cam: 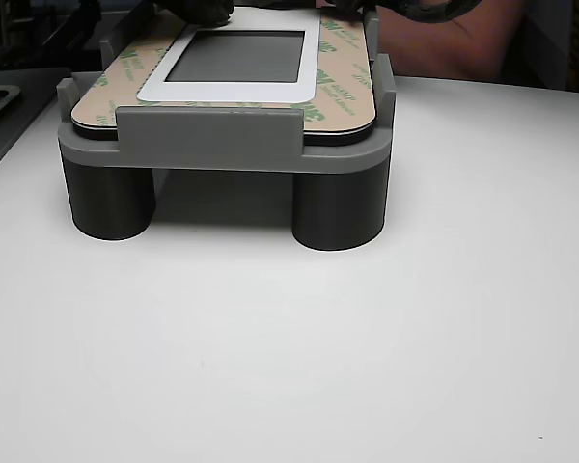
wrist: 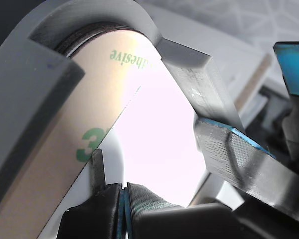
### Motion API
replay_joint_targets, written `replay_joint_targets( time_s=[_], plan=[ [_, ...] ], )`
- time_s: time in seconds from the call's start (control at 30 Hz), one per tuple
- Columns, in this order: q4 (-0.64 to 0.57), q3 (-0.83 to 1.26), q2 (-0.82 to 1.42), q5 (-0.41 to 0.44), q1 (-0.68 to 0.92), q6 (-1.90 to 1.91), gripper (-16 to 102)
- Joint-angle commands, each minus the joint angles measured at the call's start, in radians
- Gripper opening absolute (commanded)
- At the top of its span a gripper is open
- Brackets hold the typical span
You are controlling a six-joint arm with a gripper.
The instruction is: Peel off protective film from adhesive tape.
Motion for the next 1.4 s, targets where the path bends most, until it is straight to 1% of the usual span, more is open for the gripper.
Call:
replay_joint_targets(
  time_s=[0.0,0.73,1.37],
  plan=[
    [-0.006,-0.018,0.026,0.002,-0.009,0.002,-10],
    [-0.003,-0.040,0.006,-0.005,-0.012,-0.005,-10],
    [-0.005,-0.018,0.025,0.005,-0.006,0.005,-10]
  ],
)
